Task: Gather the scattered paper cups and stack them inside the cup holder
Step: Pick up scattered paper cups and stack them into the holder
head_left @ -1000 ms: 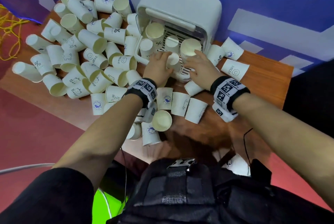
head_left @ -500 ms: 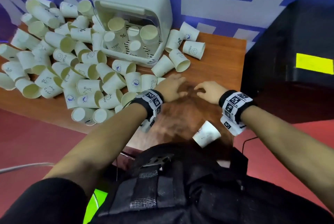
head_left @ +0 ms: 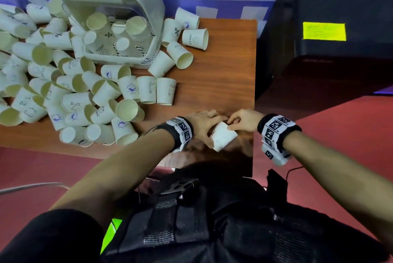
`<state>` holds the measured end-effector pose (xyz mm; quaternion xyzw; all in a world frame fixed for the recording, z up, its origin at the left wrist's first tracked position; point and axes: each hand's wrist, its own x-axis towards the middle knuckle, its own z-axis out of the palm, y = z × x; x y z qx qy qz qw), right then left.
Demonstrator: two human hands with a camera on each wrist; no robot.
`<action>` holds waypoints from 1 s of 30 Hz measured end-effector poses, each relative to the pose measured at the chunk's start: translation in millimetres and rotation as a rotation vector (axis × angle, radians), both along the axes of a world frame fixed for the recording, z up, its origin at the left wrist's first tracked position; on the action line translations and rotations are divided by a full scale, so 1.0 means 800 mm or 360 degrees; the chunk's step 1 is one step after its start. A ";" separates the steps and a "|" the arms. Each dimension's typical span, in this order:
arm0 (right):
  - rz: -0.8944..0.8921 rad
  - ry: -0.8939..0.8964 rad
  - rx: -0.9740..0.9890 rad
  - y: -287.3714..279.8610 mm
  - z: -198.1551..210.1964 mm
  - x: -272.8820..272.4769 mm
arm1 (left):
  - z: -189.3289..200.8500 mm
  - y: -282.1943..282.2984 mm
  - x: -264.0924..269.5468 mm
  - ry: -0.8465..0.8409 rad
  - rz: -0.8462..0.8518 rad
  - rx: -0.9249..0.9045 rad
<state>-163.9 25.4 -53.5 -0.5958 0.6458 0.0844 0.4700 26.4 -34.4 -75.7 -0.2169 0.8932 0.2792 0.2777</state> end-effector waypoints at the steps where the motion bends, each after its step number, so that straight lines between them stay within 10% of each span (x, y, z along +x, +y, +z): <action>1: 0.0007 -0.0010 -0.0002 0.002 -0.004 0.002 | -0.001 0.004 0.001 -0.0013 -0.0009 0.0000; 18: 0.0013 -0.0228 -0.0393 -0.093 0.033 0.038 | 0.032 -0.052 0.057 0.0247 0.0668 -0.0249; 30: -0.0376 -0.0701 -0.0662 -0.198 0.093 0.128 | 0.100 -0.147 0.138 0.0935 0.1406 -0.0307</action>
